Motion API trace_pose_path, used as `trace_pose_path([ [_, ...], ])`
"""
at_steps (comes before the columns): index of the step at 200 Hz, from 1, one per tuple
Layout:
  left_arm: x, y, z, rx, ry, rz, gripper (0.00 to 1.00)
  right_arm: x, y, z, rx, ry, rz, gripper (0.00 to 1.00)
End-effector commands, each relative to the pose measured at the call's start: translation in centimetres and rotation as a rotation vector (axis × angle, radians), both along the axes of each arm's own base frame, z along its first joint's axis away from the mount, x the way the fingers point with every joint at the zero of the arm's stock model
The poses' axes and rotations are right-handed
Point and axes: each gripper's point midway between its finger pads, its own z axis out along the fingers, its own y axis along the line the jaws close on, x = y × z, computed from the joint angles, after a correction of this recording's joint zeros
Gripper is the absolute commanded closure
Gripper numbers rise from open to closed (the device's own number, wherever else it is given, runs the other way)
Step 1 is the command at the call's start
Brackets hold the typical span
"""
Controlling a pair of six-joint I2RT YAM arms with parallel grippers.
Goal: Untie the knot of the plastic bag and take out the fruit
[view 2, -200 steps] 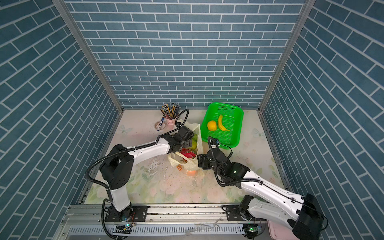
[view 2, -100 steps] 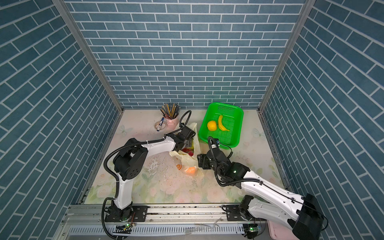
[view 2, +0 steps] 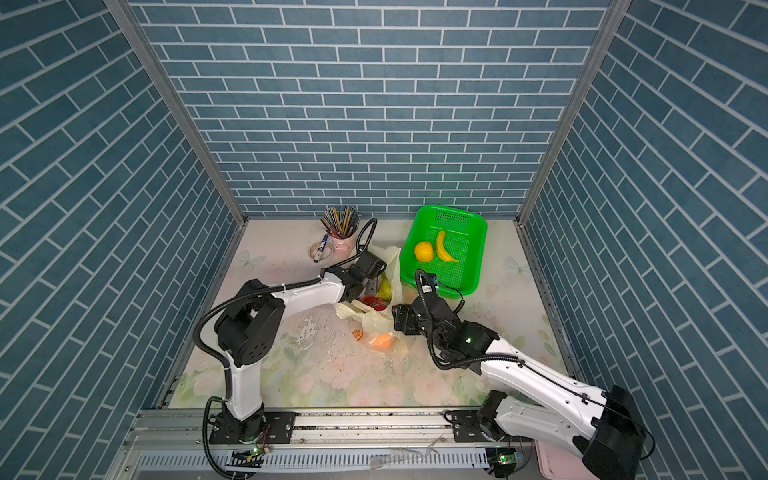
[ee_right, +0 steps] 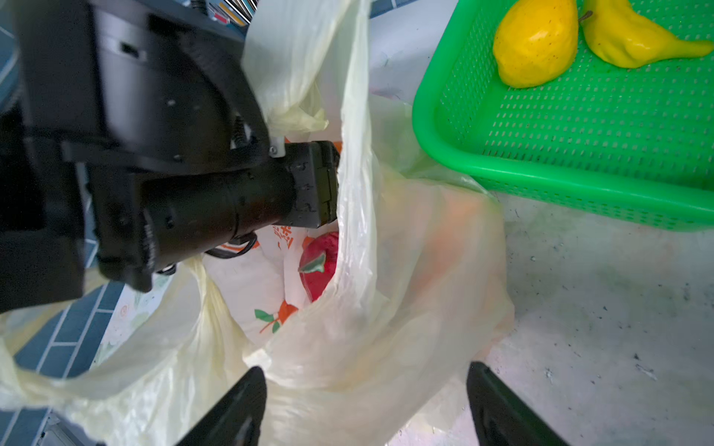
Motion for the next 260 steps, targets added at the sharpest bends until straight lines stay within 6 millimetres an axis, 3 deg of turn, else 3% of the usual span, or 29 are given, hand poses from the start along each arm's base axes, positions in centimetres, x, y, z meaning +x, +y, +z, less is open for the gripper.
trace_pose_path([
  [1, -0.6, 0.1, 2.0, -0.062, -0.020, -0.004, 0.42, 1.4, 0.8, 2.2, 0.058, -0.039, -0.030, 0.14],
  [65, -3.8, -0.4, 5.4, -0.208, -0.041, -0.095, 0.46, 4.4, 1.7, 3.8, 0.068, -0.064, -0.026, 0.14],
  [139, -8.5, -2.2, 12.2, -0.429, -0.256, -0.421, 0.49, 7.0, 2.3, 5.9, 0.132, -0.085, -0.011, 0.15],
  [210, -11.6, -3.2, 18.4, -0.555, -0.509, -0.643, 0.49, 5.5, 1.5, 10.1, 0.262, -0.116, 0.017, 0.15],
  [232, -10.2, -2.5, 18.0, -0.476, -0.461, -0.575, 0.48, 4.3, 1.1, 10.3, 0.271, -0.104, 0.044, 0.16],
  [246, -8.9, -2.4, 15.5, -0.367, -0.351, -0.510, 0.46, 3.2, 2.0, 9.7, 0.286, -0.095, 0.117, 0.18],
  [260, -8.3, -2.3, 13.1, -0.319, -0.253, -0.470, 0.46, 2.4, 2.5, 7.0, 0.258, -0.037, 0.140, 0.21],
])
